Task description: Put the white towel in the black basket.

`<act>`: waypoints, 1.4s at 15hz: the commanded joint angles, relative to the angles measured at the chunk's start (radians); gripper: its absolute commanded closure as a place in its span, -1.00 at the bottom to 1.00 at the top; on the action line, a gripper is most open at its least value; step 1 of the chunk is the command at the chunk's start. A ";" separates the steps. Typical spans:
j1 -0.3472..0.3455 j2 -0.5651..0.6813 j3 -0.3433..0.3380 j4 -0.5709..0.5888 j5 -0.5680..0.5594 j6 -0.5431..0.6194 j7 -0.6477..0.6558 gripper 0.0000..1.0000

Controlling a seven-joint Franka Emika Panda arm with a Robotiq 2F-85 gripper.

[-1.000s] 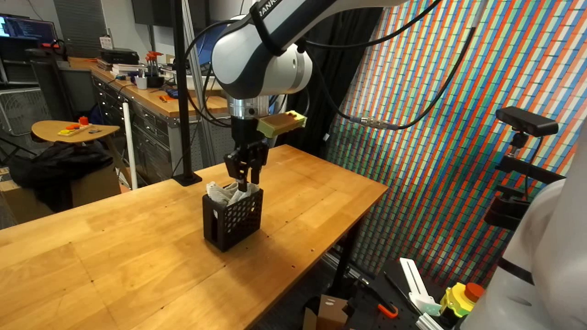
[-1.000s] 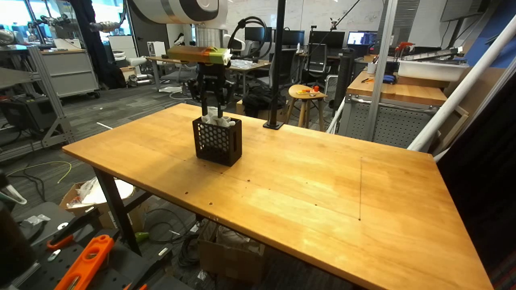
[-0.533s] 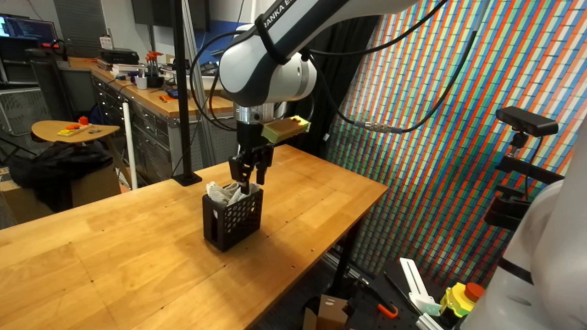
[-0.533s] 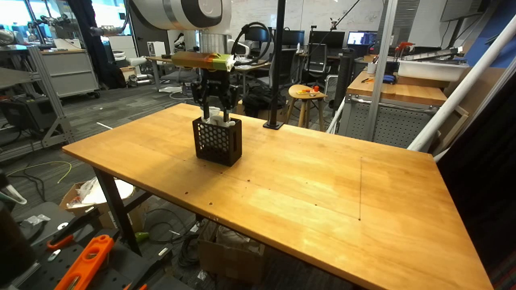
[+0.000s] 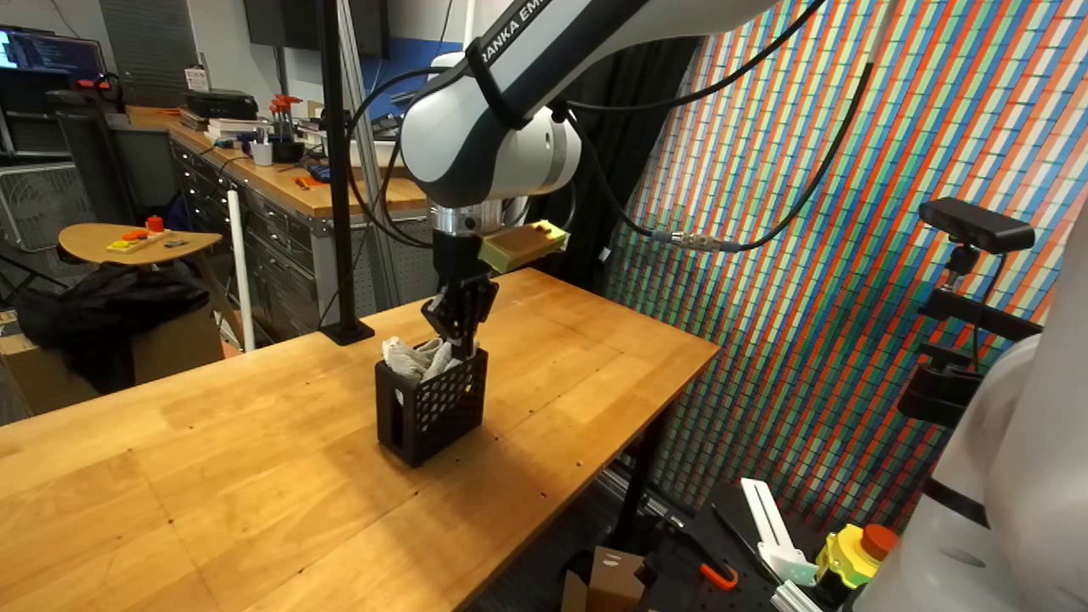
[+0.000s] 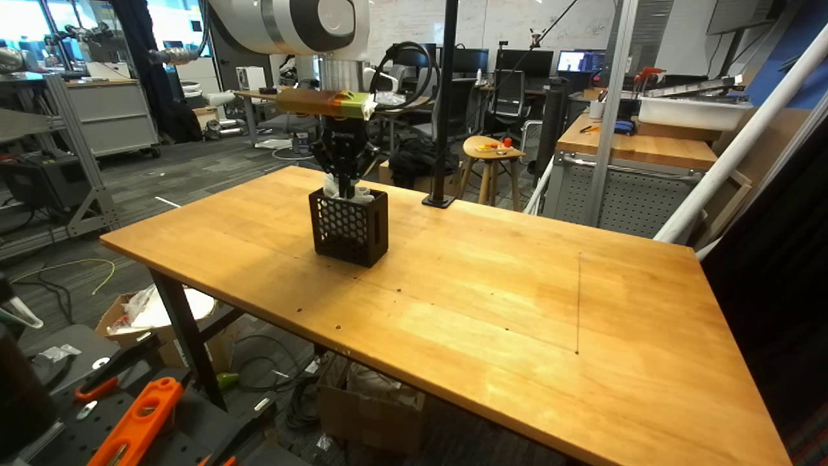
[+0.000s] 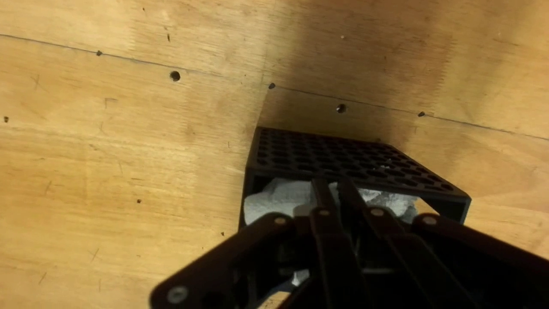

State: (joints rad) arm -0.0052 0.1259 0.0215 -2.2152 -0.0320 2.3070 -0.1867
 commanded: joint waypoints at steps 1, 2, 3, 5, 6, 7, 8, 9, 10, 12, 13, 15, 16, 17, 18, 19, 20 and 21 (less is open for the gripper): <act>0.009 0.004 0.005 0.015 -0.005 0.014 0.002 1.00; 0.012 0.007 0.007 0.020 -0.006 0.015 0.002 0.95; 0.013 0.007 0.008 0.022 -0.005 0.014 0.001 0.95; 0.018 0.019 0.014 0.034 -0.002 0.017 -0.001 0.95; 0.021 0.026 0.018 0.041 0.001 0.017 -0.004 0.95; 0.025 0.035 0.022 0.046 0.003 0.021 -0.006 0.95; 0.028 0.043 0.026 0.052 0.006 0.024 -0.009 0.95; 0.031 0.051 0.030 0.058 0.006 0.026 -0.011 0.95; 0.033 0.064 0.033 0.065 0.007 0.031 -0.013 0.95; 0.034 0.087 0.041 0.077 0.013 0.036 -0.017 0.94; 0.035 0.100 0.044 0.084 0.015 0.039 -0.018 0.95; 0.034 0.122 0.049 0.096 0.017 0.044 -0.021 0.94; 0.033 0.136 0.052 0.102 0.018 0.049 -0.023 0.94; 0.031 0.147 0.053 0.105 0.021 0.055 -0.024 0.94; 0.029 0.160 0.056 0.105 0.027 0.060 -0.027 0.94; 0.028 0.172 0.057 0.105 0.030 0.063 -0.027 0.94; 0.026 0.185 0.059 0.103 0.038 0.067 -0.031 0.94; 0.024 0.196 0.061 0.101 0.044 0.072 -0.034 0.94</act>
State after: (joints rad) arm 0.0257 0.2789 0.0712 -2.1318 -0.0206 2.3524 -0.1931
